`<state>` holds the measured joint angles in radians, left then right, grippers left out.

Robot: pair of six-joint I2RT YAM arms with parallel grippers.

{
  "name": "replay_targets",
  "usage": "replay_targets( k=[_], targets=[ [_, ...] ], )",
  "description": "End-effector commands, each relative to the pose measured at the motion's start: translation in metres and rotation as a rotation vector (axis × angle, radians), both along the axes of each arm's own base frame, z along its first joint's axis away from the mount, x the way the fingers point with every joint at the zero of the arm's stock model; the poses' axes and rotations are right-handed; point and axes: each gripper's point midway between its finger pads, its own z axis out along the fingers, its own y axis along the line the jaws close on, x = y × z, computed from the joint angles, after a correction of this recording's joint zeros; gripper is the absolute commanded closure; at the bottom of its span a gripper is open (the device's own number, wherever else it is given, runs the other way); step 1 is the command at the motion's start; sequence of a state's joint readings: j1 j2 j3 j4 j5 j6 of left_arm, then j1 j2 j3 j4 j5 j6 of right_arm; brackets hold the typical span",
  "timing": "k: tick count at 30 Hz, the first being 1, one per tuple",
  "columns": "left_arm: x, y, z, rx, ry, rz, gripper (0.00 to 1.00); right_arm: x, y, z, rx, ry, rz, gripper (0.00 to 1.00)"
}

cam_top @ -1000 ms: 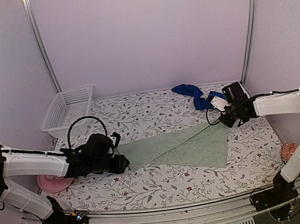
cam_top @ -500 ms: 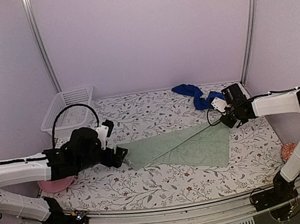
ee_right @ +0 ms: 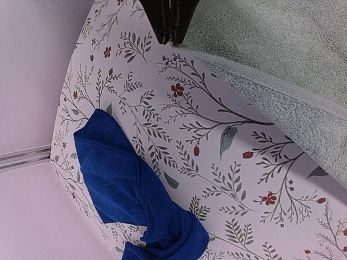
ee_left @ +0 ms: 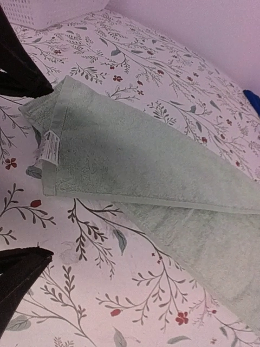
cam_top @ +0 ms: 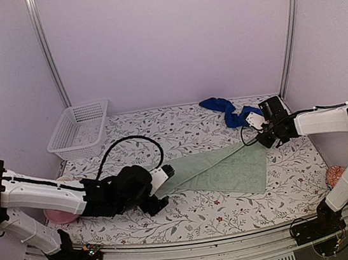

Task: Roll the towels
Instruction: Pick up the towel from the center of the board.

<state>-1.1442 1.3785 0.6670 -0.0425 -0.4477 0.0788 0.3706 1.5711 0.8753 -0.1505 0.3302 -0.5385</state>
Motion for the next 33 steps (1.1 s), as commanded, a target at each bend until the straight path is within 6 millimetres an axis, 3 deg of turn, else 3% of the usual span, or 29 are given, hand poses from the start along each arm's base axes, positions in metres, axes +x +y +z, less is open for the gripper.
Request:
replay_targets(
  k=[1, 4, 9, 13, 21, 33],
  targets=[
    [-0.001, 0.012, -0.037, 0.331, -0.028, -0.013, 0.05, -0.001, -0.004, 0.009, 0.011, -0.023, -0.01, 0.97],
    [-0.003, 0.015, -0.049, 0.388, 0.001, -0.015, 0.07, -0.002, -0.005, 0.009, 0.013, -0.022, -0.012, 0.97],
    [-0.008, 0.025, -0.041, 0.402, -0.013, -0.003, 0.14, -0.002, -0.004, 0.008, 0.019, -0.018, -0.007, 0.97],
    [-0.001, 0.043, -0.043, 0.492, -0.079, 0.039, 0.14, -0.003, -0.003, 0.008, 0.027, -0.014, 0.0, 0.97],
    [0.018, 0.06, -0.061, 0.621, -0.165, 0.095, 0.16, -0.005, -0.001, 0.011, 0.041, -0.015, 0.009, 0.97],
    [0.023, 0.032, -0.063, 0.562, -0.279, -0.054, 0.14, -0.007, 0.002, 0.01, 0.057, 0.0, 0.02, 0.97]
  ],
)
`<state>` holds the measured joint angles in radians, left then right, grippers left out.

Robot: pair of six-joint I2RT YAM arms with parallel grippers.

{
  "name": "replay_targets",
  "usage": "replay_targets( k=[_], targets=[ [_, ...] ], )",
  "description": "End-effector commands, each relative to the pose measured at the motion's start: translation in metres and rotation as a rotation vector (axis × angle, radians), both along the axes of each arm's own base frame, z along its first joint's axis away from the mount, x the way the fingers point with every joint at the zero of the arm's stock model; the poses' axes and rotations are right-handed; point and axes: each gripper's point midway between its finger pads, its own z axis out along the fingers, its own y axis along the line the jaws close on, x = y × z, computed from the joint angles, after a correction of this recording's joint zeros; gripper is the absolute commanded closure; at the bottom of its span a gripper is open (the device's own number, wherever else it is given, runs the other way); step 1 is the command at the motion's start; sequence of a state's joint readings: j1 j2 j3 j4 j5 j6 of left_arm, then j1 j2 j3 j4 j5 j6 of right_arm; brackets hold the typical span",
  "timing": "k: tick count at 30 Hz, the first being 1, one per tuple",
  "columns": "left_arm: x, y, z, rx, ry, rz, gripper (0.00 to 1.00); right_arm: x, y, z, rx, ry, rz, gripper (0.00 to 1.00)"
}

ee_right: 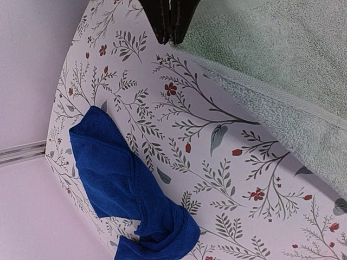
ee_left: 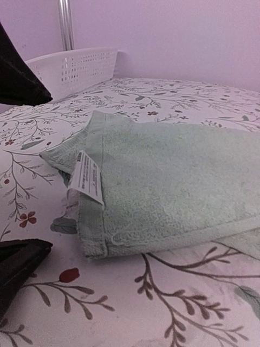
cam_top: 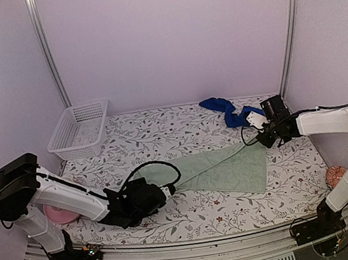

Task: Roll the towels
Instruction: Pick up the towel from the center of the board.

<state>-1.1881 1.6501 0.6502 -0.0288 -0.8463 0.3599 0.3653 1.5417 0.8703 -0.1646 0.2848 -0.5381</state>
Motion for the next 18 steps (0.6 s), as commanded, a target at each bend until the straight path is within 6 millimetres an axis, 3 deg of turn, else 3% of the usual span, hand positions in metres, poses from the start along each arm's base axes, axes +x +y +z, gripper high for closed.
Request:
replay_targets(
  k=[1, 5, 18],
  targets=[
    [0.001, -0.019, -0.005, -0.003, -0.007, -0.108, 0.14, -0.004, -0.001, 0.004, 0.022, -0.002, -0.003, 0.97],
    [-0.001, -0.029, -0.01, 0.002, 0.003, -0.173, 0.14, -0.004, -0.001, 0.005, 0.025, -0.002, 0.0, 0.96],
    [0.007, -0.03, -0.024, 0.053, -0.052, -0.199, 0.21, -0.005, 0.002, 0.006, 0.036, 0.002, 0.011, 0.96]
  ],
)
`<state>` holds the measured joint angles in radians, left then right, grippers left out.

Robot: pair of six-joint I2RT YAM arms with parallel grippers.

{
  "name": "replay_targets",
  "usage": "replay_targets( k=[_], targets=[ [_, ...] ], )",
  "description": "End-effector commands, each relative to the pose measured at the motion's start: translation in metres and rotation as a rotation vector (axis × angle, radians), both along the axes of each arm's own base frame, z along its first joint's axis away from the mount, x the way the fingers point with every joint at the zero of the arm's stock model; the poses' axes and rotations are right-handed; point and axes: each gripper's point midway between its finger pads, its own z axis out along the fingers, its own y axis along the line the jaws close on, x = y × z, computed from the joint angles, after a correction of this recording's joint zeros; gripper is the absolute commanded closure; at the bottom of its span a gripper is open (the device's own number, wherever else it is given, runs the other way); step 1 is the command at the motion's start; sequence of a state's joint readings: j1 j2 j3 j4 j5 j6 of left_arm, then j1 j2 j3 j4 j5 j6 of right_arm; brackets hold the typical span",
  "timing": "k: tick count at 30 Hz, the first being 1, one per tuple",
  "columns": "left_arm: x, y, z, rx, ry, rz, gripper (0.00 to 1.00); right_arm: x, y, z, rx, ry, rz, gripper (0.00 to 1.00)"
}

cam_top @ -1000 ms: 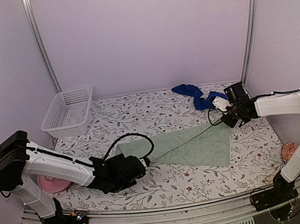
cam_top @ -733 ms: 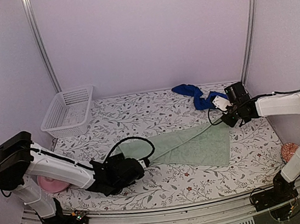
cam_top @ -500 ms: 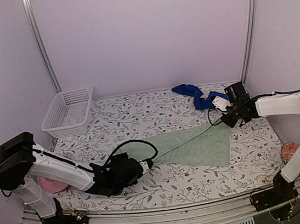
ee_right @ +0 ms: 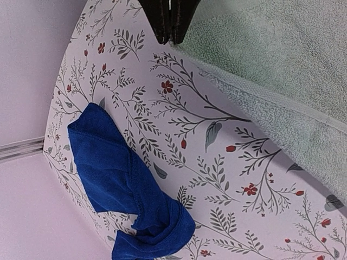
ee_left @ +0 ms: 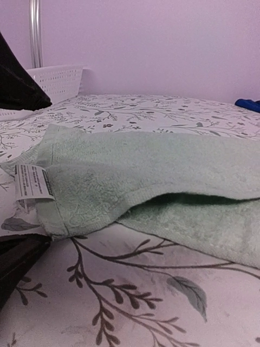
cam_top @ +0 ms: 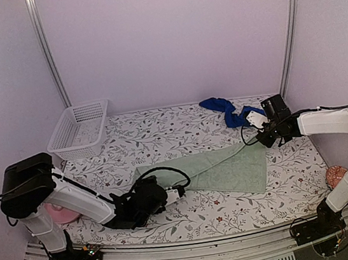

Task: Roll the towels
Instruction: Pick up the towel from the center of the board.

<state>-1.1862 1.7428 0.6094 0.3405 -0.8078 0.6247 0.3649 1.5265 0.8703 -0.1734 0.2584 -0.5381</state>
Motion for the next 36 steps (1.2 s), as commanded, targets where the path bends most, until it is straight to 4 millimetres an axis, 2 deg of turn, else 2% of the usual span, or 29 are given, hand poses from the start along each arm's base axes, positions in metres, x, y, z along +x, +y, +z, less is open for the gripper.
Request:
replay_targets(
  k=[1, 7, 10, 19, 26, 30, 36],
  targets=[
    [-0.004, 0.006, -0.022, 0.065, 0.027, -0.035, 0.22, -0.003, -0.002, 0.003, 0.016, 0.0, -0.007, 0.96],
    [-0.008, 0.003, -0.013, 0.027, 0.015, -0.057, 0.3, -0.003, -0.002, 0.002, 0.015, 0.001, -0.008, 0.96],
    [-0.006, 0.002, -0.01, 0.024, -0.022, -0.064, 0.23, -0.003, -0.002, 0.001, 0.015, 0.004, -0.007, 0.96],
    [0.002, -0.004, -0.009, 0.039, -0.12, -0.079, 0.2, -0.004, -0.002, 0.001, 0.017, 0.006, -0.006, 0.96],
    [0.006, -0.007, 0.01, 0.04, -0.259, -0.078, 0.2, -0.004, -0.002, 0.0, 0.017, 0.013, -0.006, 0.96],
    [0.013, 0.001, 0.036, 0.015, -0.427, -0.029, 0.19, -0.005, -0.001, 0.0, 0.02, 0.013, -0.006, 0.96],
    [0.016, 0.008, 0.042, 0.051, -0.519, 0.004, 0.18, -0.005, -0.001, 0.0, 0.02, 0.015, -0.006, 0.96]
  ],
)
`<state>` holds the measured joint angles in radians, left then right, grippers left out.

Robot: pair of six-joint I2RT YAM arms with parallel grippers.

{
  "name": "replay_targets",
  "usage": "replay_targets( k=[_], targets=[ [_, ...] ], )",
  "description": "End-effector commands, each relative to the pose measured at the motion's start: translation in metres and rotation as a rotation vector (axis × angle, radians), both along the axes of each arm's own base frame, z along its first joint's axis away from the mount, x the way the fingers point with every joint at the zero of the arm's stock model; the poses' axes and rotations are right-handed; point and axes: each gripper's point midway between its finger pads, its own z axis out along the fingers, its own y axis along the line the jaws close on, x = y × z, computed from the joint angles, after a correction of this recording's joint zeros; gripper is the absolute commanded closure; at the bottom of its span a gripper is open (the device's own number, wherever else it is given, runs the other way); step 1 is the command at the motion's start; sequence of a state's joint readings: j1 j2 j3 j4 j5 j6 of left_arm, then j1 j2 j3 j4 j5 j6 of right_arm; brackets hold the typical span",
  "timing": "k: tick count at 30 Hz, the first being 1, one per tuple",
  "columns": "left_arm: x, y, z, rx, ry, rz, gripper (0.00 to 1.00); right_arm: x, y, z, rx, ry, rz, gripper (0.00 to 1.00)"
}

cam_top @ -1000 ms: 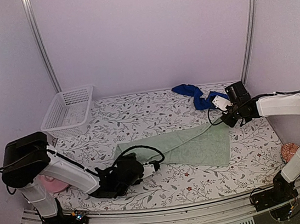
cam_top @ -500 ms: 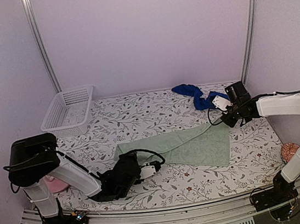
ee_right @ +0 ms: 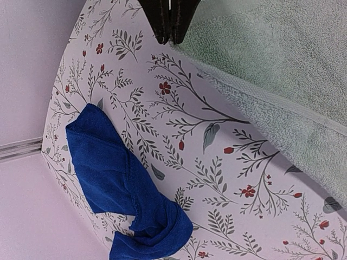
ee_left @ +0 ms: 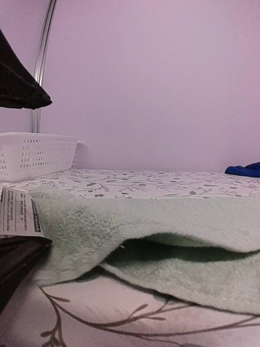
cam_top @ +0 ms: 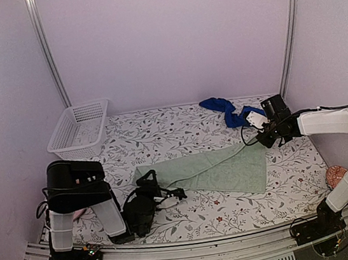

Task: Roll the towels
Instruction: Pick up the towel from the center of the board.

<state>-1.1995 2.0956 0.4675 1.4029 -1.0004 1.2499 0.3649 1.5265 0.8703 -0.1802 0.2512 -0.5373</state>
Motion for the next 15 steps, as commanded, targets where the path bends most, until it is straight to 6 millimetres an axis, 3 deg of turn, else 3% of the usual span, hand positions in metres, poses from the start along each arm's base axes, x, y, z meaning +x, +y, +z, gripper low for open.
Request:
replay_targets(
  k=[1, 7, 12, 15],
  targets=[
    [0.0, 0.005, 0.022, -0.052, -0.083, 0.023, 0.18, -0.003, -0.002, 0.001, 0.017, 0.006, -0.011, 0.96],
    [-0.01, -0.014, -0.004, -0.167, 0.283, -0.023, 0.2, -0.003, -0.002, 0.001, 0.019, 0.007, -0.008, 0.96],
    [-0.006, -0.012, 0.022, -0.257, 0.28, 0.007, 0.14, -0.004, -0.001, -0.001, 0.017, 0.015, -0.004, 0.96],
    [-0.008, -0.014, 0.012, -0.241, 0.354, 0.04, 0.13, -0.004, -0.001, -0.001, 0.017, 0.016, -0.003, 0.95]
  ],
)
